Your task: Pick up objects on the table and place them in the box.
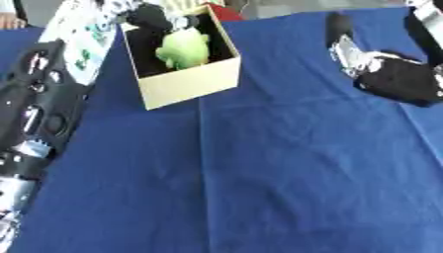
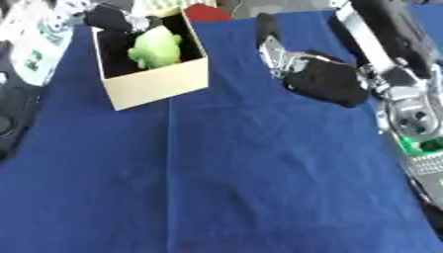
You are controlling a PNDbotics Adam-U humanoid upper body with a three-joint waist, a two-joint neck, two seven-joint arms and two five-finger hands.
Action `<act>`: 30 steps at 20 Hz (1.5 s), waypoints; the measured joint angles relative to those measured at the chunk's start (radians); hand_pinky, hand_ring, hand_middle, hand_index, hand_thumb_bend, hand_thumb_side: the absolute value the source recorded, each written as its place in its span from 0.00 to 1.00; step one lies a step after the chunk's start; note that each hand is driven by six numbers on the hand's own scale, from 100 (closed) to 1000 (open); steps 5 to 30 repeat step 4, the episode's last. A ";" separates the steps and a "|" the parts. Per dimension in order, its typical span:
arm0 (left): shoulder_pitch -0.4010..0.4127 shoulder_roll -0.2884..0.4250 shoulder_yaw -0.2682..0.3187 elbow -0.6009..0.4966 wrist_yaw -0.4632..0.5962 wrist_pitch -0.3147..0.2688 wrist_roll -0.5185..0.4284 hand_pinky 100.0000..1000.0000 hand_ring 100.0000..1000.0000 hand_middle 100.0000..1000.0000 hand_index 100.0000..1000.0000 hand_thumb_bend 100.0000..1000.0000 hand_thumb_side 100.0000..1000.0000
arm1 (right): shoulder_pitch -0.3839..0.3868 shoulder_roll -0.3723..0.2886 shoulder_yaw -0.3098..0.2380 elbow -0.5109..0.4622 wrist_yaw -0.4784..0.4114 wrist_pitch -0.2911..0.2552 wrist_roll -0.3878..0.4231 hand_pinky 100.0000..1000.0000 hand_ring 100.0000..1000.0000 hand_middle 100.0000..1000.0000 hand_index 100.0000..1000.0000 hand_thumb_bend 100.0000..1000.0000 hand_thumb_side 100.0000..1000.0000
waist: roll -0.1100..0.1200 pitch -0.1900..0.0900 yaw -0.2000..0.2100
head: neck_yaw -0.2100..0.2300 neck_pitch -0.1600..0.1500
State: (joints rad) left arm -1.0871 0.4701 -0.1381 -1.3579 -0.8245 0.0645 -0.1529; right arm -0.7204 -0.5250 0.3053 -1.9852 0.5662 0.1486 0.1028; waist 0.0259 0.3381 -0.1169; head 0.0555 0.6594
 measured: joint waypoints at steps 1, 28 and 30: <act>0.019 0.020 0.000 -0.051 0.026 0.007 0.003 0.51 0.67 0.72 0.79 0.57 0.46 | 0.000 0.000 -0.001 0.000 0.002 0.000 0.000 0.92 0.89 0.80 0.90 0.00 0.64 | 0.000 -0.002 0.003 | -0.002 0.001; 0.080 0.077 -0.003 -0.182 0.095 0.030 0.002 0.51 0.66 0.72 0.79 0.55 0.45 | 0.004 0.000 -0.004 0.000 0.005 0.000 -0.001 0.92 0.89 0.80 0.90 0.00 0.64 | 0.000 -0.006 0.008 | -0.008 0.007; 0.080 0.077 -0.003 -0.182 0.095 0.030 0.002 0.51 0.66 0.72 0.79 0.55 0.45 | 0.004 0.000 -0.004 0.000 0.005 0.000 -0.001 0.92 0.89 0.80 0.90 0.00 0.64 | 0.000 -0.006 0.008 | -0.008 0.007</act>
